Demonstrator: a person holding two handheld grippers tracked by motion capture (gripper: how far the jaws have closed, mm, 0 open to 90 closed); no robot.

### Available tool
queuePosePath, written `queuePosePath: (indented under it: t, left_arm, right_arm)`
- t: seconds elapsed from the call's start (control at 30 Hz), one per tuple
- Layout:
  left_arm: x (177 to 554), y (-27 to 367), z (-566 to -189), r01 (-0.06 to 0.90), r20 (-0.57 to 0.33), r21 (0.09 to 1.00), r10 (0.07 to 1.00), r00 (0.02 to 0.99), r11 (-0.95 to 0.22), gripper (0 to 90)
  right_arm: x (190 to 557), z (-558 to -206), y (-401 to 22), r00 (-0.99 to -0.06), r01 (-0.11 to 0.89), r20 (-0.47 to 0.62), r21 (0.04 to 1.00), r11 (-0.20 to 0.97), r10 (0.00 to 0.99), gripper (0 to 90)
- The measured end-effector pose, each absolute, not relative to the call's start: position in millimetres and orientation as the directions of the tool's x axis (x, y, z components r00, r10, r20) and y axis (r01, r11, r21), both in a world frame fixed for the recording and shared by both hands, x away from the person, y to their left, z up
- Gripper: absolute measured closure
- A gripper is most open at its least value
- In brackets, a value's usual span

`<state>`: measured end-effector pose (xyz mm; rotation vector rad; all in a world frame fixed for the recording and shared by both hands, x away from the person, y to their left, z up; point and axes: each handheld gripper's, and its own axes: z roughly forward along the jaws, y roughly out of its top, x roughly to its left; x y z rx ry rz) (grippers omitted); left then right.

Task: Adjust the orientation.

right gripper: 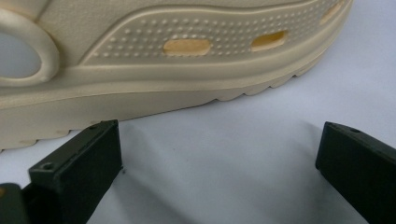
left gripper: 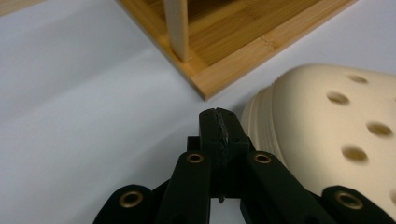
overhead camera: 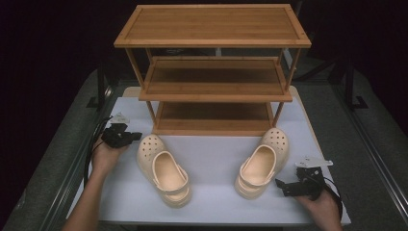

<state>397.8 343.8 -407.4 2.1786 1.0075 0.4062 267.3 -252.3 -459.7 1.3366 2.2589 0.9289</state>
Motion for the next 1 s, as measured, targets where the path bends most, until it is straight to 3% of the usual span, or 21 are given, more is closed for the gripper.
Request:
queuePosePath:
  t: [0.57,1.0]
  left_arm:
    - [311.3,363.8,-414.0,0.546,-0.062,0.724,0.748,0.661,-0.422,90.0]
    - [304.3,338.4,-421.1,0.515,-0.053,0.702,0.685,0.727,-0.492,90.0]
  right_arm:
    - [267.2,-459.6,-252.3,-0.491,0.639,0.027,0.691,0.338,0.871,0.0]
    - [267.3,-459.6,-252.3,-0.491,0.639,0.027,0.691,0.339,0.871,0.0]
